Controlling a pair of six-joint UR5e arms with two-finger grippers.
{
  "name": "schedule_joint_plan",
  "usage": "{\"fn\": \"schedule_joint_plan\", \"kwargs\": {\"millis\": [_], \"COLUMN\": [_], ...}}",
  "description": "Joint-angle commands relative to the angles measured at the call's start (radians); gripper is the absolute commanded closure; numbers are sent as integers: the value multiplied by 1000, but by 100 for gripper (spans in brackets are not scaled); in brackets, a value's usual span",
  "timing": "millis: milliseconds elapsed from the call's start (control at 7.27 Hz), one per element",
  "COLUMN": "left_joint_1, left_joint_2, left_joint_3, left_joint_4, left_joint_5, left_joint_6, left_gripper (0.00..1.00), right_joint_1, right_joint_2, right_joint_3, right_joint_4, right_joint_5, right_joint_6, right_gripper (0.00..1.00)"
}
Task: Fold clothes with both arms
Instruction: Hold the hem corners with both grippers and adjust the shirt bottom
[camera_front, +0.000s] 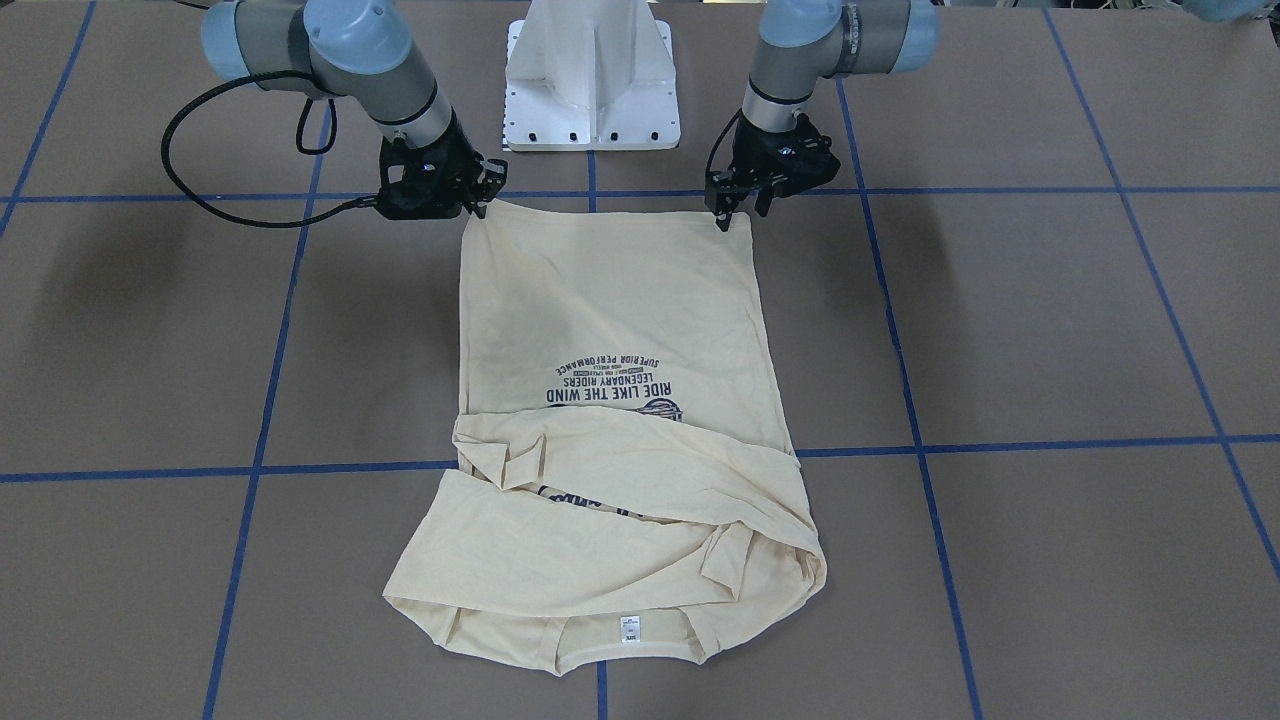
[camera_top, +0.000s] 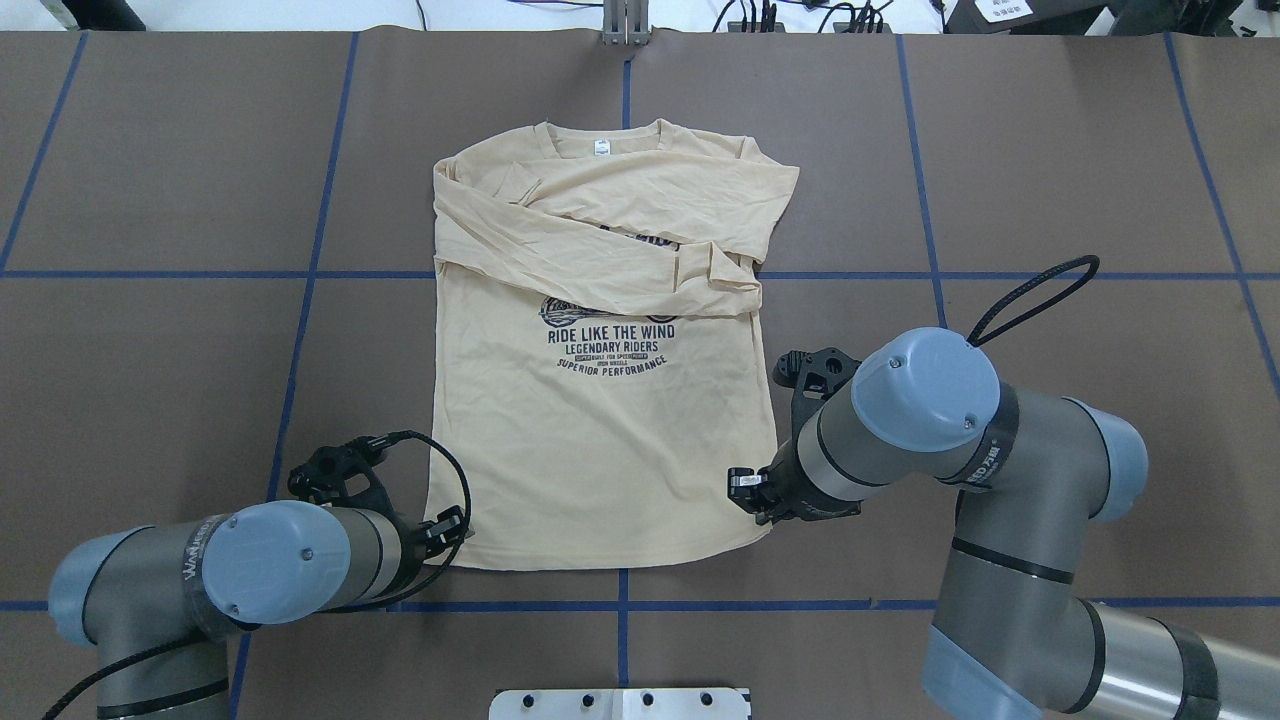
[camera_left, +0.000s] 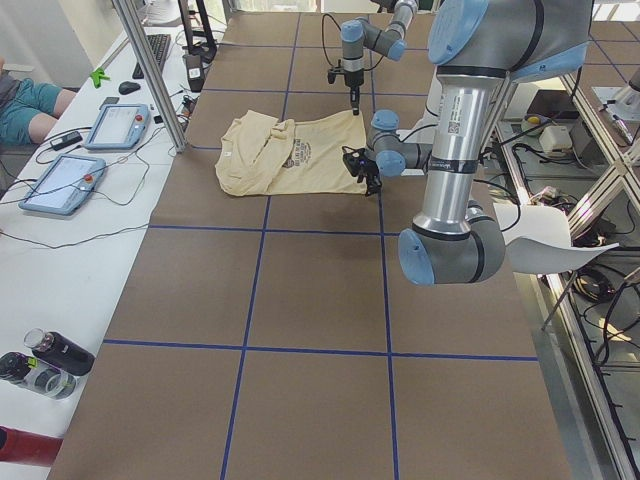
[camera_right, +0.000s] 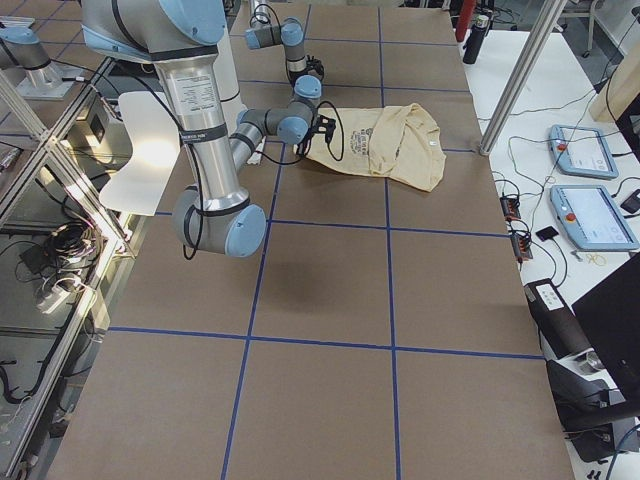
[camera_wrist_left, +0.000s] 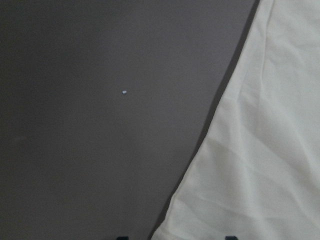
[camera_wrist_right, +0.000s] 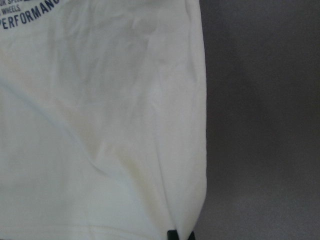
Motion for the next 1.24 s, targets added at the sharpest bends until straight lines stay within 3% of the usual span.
{"fn": "schedule_joint_plan", "kwargs": {"millis": [0, 412, 550, 962, 1100], "left_joint_1": [0, 0, 0, 1, 0], "left_joint_2": [-5, -20, -20, -20, -20], "left_joint_3": [3, 17, 17, 13, 6], "left_joint_4": [0, 0, 0, -2, 0], "left_joint_5": [0, 0, 0, 3, 3], "left_joint_6": [0, 0, -1, -1, -1], "left_gripper": [33, 36, 41, 93, 100], "right_joint_1": [1, 1, 1, 9, 10], "right_joint_2": [1, -1, -1, -1, -1], "right_joint_3": [0, 5, 6, 6, 6], "right_joint_4": [0, 0, 0, 0, 0], "right_joint_5": [0, -2, -2, 0, 0], "right_joint_6": [0, 0, 0, 0, 0], "right_gripper": [100, 100, 100, 100, 100]}}
